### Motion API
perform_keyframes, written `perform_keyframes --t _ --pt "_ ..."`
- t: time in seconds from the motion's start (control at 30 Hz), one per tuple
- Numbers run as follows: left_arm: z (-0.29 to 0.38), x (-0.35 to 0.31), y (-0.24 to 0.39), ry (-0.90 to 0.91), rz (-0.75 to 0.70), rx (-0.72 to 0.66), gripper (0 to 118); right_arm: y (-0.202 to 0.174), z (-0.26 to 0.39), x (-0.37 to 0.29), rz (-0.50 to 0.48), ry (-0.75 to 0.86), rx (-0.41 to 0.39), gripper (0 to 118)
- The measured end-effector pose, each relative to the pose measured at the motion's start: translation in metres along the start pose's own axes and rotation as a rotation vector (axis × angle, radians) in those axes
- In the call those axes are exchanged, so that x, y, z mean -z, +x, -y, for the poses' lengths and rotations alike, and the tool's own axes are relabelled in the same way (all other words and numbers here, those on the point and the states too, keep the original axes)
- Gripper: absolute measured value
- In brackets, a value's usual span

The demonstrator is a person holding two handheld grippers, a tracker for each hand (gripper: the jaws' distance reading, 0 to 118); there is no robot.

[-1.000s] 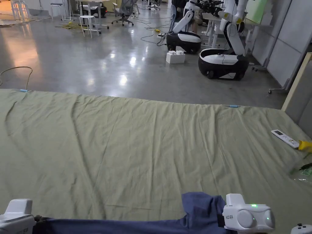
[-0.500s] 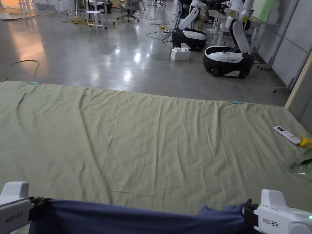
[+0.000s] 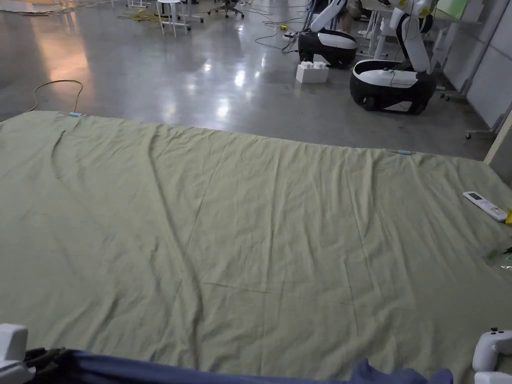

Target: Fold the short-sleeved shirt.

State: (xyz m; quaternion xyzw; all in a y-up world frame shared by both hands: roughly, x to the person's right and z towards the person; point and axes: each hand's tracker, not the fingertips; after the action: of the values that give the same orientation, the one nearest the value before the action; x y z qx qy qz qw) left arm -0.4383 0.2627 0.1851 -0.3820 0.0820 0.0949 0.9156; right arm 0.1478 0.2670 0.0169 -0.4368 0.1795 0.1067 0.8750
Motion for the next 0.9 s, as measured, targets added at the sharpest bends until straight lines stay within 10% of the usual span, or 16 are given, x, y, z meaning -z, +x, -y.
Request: perform_keyframes --t 0.57,0.67,0.77,0.9 --pt "0.059 0.034 0.020 -0.195 -0.080 0.165 14 -0.018 0.066 0.058 0.069 -0.104 -0.015 5" --pt "0.053 0.026 0.018 -0.174 -0.063 0.097 26 -0.024 0.063 0.051 0.089 -0.091 -0.047 26" --pt "0.044 0.016 0.021 -0.099 -0.034 0.037 57 -0.041 0.046 0.030 0.189 -0.060 -0.084 76" --pt "0.020 0.006 0.032 0.044 -0.028 0.029 62 -0.059 0.015 0.001 0.237 0.134 -0.101 83"
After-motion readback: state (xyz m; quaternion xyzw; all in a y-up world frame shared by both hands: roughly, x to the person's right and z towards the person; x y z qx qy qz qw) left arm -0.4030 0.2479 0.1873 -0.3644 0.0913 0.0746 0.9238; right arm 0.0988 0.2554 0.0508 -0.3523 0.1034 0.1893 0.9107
